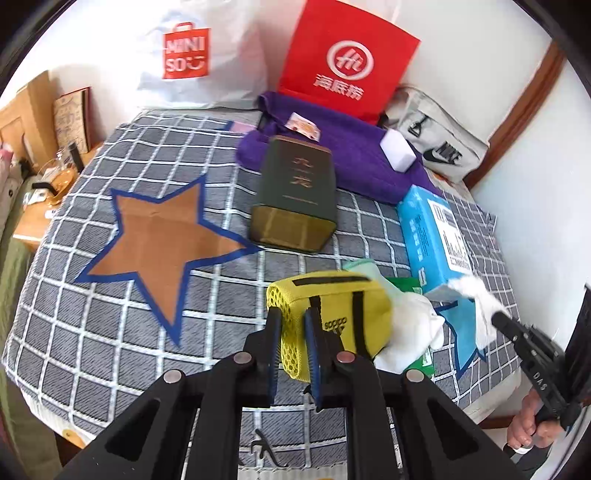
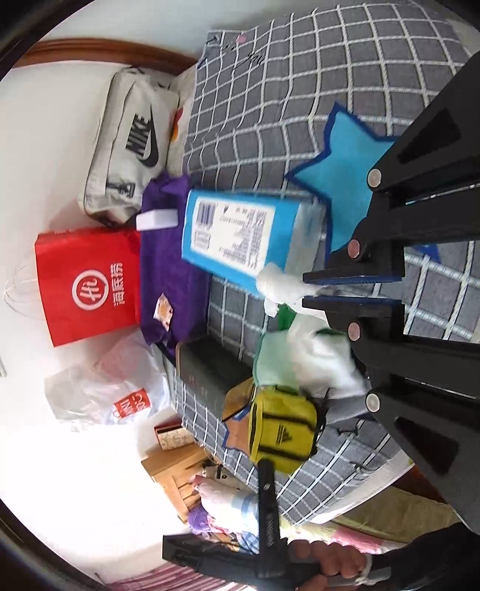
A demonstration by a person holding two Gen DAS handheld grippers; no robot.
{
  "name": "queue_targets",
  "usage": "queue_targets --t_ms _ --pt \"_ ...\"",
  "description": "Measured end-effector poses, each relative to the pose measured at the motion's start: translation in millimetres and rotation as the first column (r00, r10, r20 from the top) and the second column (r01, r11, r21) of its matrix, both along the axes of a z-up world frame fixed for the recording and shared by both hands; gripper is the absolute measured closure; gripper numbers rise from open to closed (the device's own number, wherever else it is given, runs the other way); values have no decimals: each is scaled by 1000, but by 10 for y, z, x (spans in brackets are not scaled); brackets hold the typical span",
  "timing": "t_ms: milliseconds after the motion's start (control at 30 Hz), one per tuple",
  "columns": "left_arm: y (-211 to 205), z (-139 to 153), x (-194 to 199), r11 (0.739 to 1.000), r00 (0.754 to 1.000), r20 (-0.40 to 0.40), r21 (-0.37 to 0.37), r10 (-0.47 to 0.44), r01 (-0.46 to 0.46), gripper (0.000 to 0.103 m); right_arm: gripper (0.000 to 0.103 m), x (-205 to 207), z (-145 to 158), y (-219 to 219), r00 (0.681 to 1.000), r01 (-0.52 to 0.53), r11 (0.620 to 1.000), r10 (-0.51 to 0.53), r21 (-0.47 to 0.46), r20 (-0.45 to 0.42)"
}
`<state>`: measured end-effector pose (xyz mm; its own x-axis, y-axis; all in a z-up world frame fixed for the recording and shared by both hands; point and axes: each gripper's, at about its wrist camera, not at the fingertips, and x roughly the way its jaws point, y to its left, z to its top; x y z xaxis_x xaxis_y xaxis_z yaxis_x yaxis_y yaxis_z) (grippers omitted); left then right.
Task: Organize soft objects
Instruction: 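Grasp the yellow adidas pouch with the left tool while the right tool grasps the white knotted cloth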
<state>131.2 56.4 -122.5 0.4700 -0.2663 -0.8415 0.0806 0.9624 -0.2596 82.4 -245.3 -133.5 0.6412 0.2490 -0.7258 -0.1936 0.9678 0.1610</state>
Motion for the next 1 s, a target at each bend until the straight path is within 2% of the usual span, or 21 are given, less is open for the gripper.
queue_targets --t_ms 300,467,500,567,600,633,700,767,833,1000 --pt "388 -150 -60 994 995 -36 52 96 -94 90 97 -117 -298 -195 997 45 998 -48 -48 -69" --pt "454 -334 -20 990 993 -64 99 103 -97 90 96 -97 -500 -178 992 41 996 -49 -73 -115" --pt "458 -365 -15 990 993 -67 101 102 -95 90 94 -89 -521 -178 992 39 997 -48 -73 -120" --pt "466 -431 8 991 992 -77 101 97 -89 90 77 -86 -563 -184 990 33 998 -39 -50 -138" --pt "471 -447 13 992 992 -78 94 96 -89 90 61 -81 -575 -186 989 32 999 -38 -40 -145" --pt "474 -471 19 993 992 -82 82 92 -86 89 51 -79 -573 -189 989 35 999 -40 -36 -141" --pt "471 -519 35 995 992 -98 59 81 -76 79 48 -86 -550 -185 992 38 999 -43 -38 -120" --pt "469 -561 45 996 992 -103 46 79 -74 60 43 -64 -544 -168 992 36 999 -40 -36 -118" --pt "449 -597 49 996 992 -98 39 80 -76 48 36 -29 -560 -152 992 38 999 -41 -30 -122" --pt "435 -711 72 994 992 -104 -68 76 -83 48 36 91 -667 -106 987 52 998 -55 -29 -148"
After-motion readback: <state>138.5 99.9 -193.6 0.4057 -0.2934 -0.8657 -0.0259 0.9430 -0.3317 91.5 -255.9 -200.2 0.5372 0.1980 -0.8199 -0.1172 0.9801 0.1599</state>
